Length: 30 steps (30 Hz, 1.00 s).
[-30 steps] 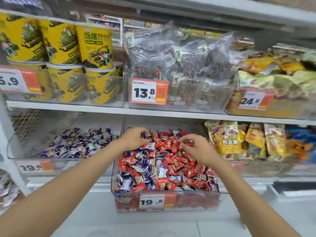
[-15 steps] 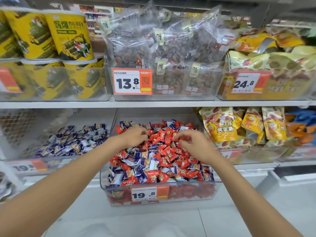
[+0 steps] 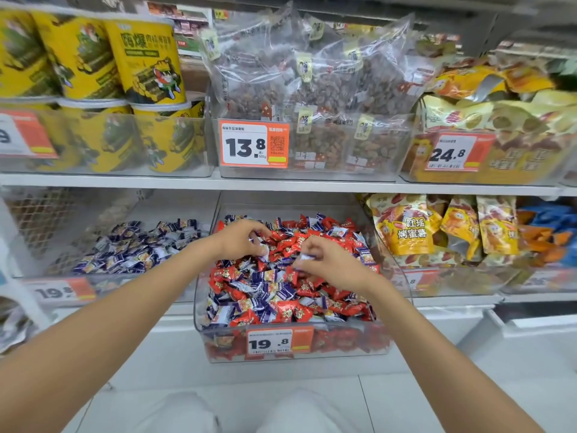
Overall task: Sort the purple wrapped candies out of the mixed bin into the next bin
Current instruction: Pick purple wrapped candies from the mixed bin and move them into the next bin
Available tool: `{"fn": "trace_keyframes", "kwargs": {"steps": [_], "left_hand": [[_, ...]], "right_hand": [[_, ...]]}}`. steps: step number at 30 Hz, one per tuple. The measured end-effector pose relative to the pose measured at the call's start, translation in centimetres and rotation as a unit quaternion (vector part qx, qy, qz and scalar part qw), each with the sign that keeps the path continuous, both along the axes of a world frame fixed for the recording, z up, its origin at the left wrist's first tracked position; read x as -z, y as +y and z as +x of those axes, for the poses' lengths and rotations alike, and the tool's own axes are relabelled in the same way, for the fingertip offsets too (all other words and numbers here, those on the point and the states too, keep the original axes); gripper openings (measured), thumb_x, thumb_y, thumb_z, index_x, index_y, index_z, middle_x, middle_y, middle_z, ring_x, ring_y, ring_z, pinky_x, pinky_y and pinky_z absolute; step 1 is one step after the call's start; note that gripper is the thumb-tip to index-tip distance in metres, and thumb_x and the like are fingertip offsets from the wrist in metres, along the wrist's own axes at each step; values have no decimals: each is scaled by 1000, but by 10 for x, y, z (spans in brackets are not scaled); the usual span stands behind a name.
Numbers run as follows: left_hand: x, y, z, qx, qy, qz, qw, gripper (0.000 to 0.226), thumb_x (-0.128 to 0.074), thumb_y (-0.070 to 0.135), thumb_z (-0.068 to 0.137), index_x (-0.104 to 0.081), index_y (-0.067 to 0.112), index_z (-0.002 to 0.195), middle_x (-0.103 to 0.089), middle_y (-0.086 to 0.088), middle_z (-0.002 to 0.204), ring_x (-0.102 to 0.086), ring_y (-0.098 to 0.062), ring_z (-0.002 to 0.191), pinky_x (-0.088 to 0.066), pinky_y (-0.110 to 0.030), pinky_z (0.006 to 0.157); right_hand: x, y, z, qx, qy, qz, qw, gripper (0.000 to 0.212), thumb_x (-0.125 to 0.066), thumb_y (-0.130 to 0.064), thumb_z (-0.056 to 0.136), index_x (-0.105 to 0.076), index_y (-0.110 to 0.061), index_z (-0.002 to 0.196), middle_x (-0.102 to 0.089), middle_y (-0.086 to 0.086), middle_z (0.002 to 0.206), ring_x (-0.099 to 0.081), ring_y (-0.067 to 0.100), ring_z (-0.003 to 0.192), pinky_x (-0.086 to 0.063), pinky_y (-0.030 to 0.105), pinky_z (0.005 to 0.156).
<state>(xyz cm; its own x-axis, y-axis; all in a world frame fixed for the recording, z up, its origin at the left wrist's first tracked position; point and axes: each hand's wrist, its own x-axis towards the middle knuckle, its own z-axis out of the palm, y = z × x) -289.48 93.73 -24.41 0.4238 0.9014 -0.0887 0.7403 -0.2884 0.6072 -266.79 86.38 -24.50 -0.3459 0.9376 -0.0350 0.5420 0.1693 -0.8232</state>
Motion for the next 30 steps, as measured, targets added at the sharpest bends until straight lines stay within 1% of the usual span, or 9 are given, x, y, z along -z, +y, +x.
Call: {"fn": "trace_keyframes", "kwargs": {"steps": [5, 9, 12, 14, 17, 19, 24, 26, 30], "left_hand": [[-1, -3, -5, -7, -41, 0, 999, 39, -70, 17, 88, -61, 18, 127, -56, 0, 133, -50, -15, 121, -37, -30, 101], [-9, -8, -10, -16, -70, 12, 997, 32, -69, 23, 89, -62, 22, 120, -54, 0, 136, -47, -15, 128, -38, -32, 102], [-15, -14, -20, -21, -76, 49, 996, 25, -64, 17, 92, -57, 24, 116, -53, 1, 135, -50, -12, 115, -41, -32, 96], [-18, -21, -26, -28, -79, 68, 994, 22, -56, 15, 96, -51, 25, 116, -55, 0, 126, -53, -15, 96, -46, -34, 87], [-20, -31, -35, -58, -86, 73, 992, 23, -42, 15, 102, -46, 23, 123, -49, 1, 79, -36, -14, 50, -34, -28, 48], [-18, -34, -42, -82, -95, 70, 990, 26, -39, 15, 102, -46, 24, 125, -41, 0, 67, -28, -15, 46, -27, -30, 46], [-18, -45, -61, -74, -127, 52, 988, 26, -41, 17, 101, -47, 31, 122, -42, -5, 77, -39, -21, 63, -33, -34, 58], [-17, -47, -68, -79, -135, 53, 986, 27, -43, 15, 101, -48, 30, 123, -48, -11, 84, -42, -14, 56, -35, -28, 52], [-13, -47, -73, -90, -159, 48, 982, 30, -44, 12, 100, -50, 27, 126, -52, -9, 91, -37, -13, 53, -31, -26, 48]], "right_hand": [[-6, 6, 12, 75, 25, 1, 997, 13, -52, -8, 95, -63, -16, 97, -65, 9, 100, -66, 28, 81, -58, 40, 76], [-10, 4, 3, 66, -11, 22, 997, 17, -57, -9, 91, -70, -19, 87, -67, 9, 91, -51, 15, 68, -44, 28, 65], [-14, 7, -18, 19, -31, 28, 999, 10, -63, -12, 91, -71, -18, 93, -64, -8, 83, -52, -8, 60, -40, 12, 62], [-13, 10, -41, -31, -85, 31, 995, 15, -65, -19, 91, -71, -14, 104, -64, -8, 83, -53, -11, 61, -42, 16, 64], [-2, 15, -74, -122, -243, -11, 962, 73, -63, -55, 86, -46, -12, 143, -56, 2, 137, -59, 14, 116, -46, 35, 99], [6, 22, -85, -163, -338, -30, 927, 90, -56, -65, 86, -25, -15, 153, -31, 3, 157, -40, 27, 138, -34, 42, 113], [4, 36, -73, -168, -334, -31, 927, 58, -64, -34, 93, -42, -10, 142, -39, 10, 149, -46, 26, 125, -40, 39, 103], [-2, 41, -62, -145, -306, -35, 940, 58, -66, -23, 92, -42, -17, 145, -32, 3, 156, -44, 26, 133, -39, 41, 109], [-7, 44, -58, -162, -256, -81, 949, 55, -61, -3, 85, -55, -33, 130, -32, -5, 155, -56, 30, 118, -50, 44, 93]]}}
